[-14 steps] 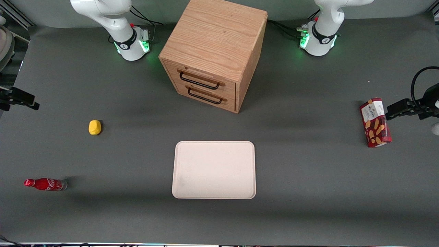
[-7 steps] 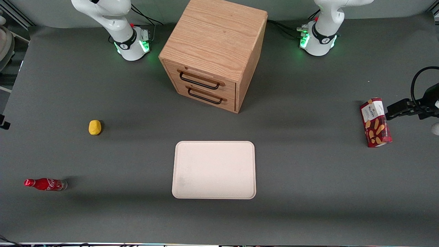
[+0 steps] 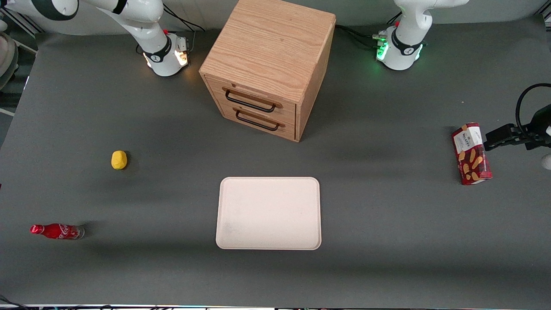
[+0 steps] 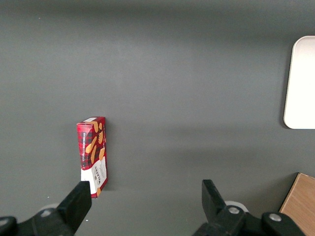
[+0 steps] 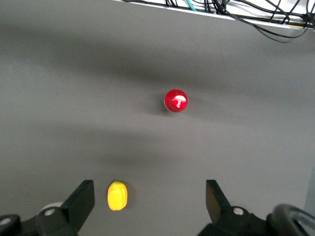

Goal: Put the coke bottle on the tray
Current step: 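Move the right gripper toward the red Coca-Cola bottle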

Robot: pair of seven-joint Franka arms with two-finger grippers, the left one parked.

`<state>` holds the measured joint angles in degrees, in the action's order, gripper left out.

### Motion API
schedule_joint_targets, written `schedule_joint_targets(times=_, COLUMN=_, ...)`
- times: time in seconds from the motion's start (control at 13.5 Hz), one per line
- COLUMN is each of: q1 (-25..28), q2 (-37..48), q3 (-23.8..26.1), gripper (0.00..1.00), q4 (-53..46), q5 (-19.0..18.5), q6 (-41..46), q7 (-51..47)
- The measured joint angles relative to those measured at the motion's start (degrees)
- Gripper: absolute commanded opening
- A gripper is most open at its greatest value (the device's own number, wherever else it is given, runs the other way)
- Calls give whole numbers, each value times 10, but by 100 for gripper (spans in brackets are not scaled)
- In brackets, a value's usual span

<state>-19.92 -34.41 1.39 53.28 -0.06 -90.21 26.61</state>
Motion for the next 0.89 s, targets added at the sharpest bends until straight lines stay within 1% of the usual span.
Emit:
schedule_joint_targets(times=0.15, q1=-26, q2=-34, q3=23, gripper=100, q4=-29, q5=0, q6=-2, q7=18)
schedule_joint_targets(times=0.3, q1=-36, q2=-52, q3=29, gripper=100, q4=-44, q5=0, q6=-16, q7=41)
schedule_joint_targets(times=0.44, q1=-37, q2=-58, q3=30, gripper=100, q4=-48, q5=0, q6=-30, q7=59)
schedule_joint_targets(times=0.89, q1=-33, q2=-84, q3=36, gripper=100, q4=-48, q5=0, q6=-56, q7=63)
